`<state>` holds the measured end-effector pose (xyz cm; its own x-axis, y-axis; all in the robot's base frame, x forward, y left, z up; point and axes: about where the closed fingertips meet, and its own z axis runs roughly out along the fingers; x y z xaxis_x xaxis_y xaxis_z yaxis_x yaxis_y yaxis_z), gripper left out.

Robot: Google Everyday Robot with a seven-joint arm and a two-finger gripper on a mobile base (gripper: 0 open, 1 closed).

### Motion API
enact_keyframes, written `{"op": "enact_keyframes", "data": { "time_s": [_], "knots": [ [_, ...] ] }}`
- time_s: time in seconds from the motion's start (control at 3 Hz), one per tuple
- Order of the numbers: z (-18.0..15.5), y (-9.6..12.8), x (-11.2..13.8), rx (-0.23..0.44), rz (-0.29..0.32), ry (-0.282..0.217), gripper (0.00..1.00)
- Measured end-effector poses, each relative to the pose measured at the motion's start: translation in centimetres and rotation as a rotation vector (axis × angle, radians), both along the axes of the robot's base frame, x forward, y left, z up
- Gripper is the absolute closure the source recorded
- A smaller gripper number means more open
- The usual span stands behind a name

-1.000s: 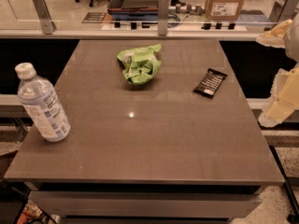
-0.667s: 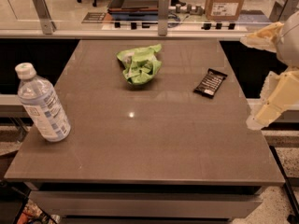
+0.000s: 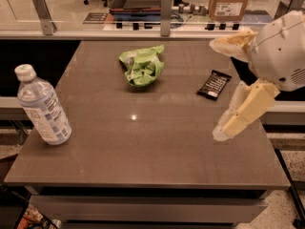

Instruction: Pick blue plastic bottle

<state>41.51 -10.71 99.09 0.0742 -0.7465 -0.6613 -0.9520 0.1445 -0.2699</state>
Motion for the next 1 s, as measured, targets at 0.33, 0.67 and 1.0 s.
{"op": "enact_keyframes", "data": {
  "time_s": [0.33,0.67,1.0],
  "knots": [
    [-0.4,3.2,-1.7,0.108,-0.059,0.04,0.0],
    [-1.2,6.7,-2.9,0.232,-0.101,0.116,0.0],
    [-1.2,6.7,-2.9,0.231,-0.101,0.115,0.0]
  ]
}}
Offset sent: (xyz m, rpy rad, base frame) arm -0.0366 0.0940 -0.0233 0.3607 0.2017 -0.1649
